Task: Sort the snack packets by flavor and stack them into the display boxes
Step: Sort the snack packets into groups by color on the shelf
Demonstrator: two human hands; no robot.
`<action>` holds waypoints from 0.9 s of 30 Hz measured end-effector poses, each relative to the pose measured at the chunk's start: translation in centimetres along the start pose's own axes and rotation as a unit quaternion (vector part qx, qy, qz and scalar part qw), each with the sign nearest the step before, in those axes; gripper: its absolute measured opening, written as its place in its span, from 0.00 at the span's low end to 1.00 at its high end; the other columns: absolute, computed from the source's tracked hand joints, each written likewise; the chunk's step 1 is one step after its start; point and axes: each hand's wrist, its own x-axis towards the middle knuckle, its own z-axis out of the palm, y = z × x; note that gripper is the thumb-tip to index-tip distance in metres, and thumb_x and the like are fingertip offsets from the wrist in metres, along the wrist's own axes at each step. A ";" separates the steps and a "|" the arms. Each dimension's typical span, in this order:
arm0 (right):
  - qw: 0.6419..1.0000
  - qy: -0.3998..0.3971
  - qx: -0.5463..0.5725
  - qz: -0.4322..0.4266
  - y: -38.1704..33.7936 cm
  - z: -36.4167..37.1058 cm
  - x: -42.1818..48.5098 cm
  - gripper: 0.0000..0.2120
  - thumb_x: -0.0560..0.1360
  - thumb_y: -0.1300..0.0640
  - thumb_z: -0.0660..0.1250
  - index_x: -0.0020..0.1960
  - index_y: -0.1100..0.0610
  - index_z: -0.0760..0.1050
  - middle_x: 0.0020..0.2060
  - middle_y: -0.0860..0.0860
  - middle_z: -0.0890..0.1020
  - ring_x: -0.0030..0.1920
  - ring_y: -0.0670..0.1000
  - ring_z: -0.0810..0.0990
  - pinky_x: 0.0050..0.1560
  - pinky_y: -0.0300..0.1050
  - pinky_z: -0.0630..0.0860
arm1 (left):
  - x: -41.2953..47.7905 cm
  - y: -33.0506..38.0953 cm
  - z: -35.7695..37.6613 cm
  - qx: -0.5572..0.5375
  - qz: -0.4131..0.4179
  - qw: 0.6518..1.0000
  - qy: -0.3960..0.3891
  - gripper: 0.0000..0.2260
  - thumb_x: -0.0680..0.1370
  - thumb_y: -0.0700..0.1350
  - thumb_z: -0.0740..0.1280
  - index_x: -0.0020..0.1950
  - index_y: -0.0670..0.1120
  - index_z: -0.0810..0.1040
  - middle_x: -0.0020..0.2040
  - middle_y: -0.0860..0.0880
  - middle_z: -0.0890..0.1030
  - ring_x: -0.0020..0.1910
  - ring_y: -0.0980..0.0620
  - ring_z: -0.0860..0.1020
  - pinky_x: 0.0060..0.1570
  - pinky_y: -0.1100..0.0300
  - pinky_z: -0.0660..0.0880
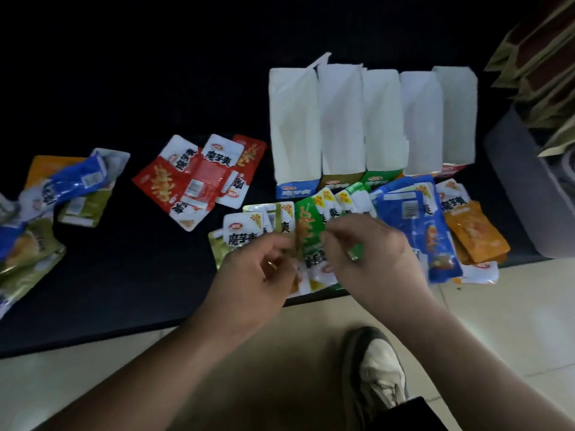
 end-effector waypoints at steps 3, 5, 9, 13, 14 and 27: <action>0.997 -0.058 0.047 -0.002 -3.4 2.7 1.1 0.10 0.75 0.45 0.66 0.49 0.48 0.83 0.39 0.42 0.85 0.40 0.44 0.84 0.42 0.51 0.82 | -0.9 -1.5 -2.7 -0.026 0.003 0.999 0.028 0.09 0.81 0.41 0.70 0.56 0.54 0.84 0.45 0.58 0.86 0.44 0.55 0.85 0.43 0.61 0.81; 0.994 -0.090 0.055 0.010 -5.6 4.7 2.1 0.09 0.75 0.45 0.68 0.49 0.48 0.84 0.36 0.42 0.85 0.37 0.42 0.83 0.43 0.46 0.81 | -1.5 -3.1 -4.9 -0.030 -0.014 0.998 0.054 0.10 0.81 0.41 0.71 0.56 0.56 0.83 0.44 0.58 0.86 0.42 0.55 0.84 0.45 0.57 0.82; 0.984 -0.164 0.063 0.009 -10.8 9.5 4.7 0.03 0.76 0.49 0.72 0.49 0.46 0.83 0.38 0.41 0.84 0.40 0.40 0.82 0.44 0.35 0.76 | -2.3 -7.1 -10.4 -0.022 -0.042 0.989 0.138 0.11 0.80 0.43 0.72 0.60 0.56 0.82 0.43 0.57 0.84 0.41 0.54 0.83 0.45 0.55 0.82; 0.973 -0.225 0.022 -0.043 -15.5 14.8 6.6 0.09 0.78 0.44 0.70 0.56 0.44 0.81 0.48 0.38 0.82 0.48 0.39 0.81 0.49 0.38 0.79 | -3.4 -11.0 -17.6 0.104 -0.018 0.965 0.241 0.09 0.79 0.44 0.72 0.59 0.51 0.83 0.48 0.57 0.84 0.47 0.57 0.83 0.46 0.58 0.80; 0.968 -0.238 0.001 -0.073 -16.7 15.9 6.9 0.11 0.78 0.44 0.69 0.60 0.43 0.80 0.52 0.38 0.80 0.51 0.40 0.80 0.52 0.40 0.79 | -3.7 -11.8 -19.7 0.165 -0.004 0.946 0.279 0.08 0.79 0.44 0.71 0.57 0.50 0.84 0.49 0.56 0.84 0.47 0.53 0.82 0.47 0.55 0.80; 0.874 -0.329 -0.304 -0.185 -26.6 27.2 13.8 0.61 0.68 0.33 0.77 0.83 0.42 0.37 0.80 0.52 0.28 0.82 0.59 0.32 0.82 0.60 0.50 | -7.9 -19.0 -26.4 0.396 -0.133 0.864 0.280 0.28 0.78 0.57 0.65 0.79 0.59 0.66 0.81 0.42 0.64 0.77 0.33 0.64 0.69 0.29 0.66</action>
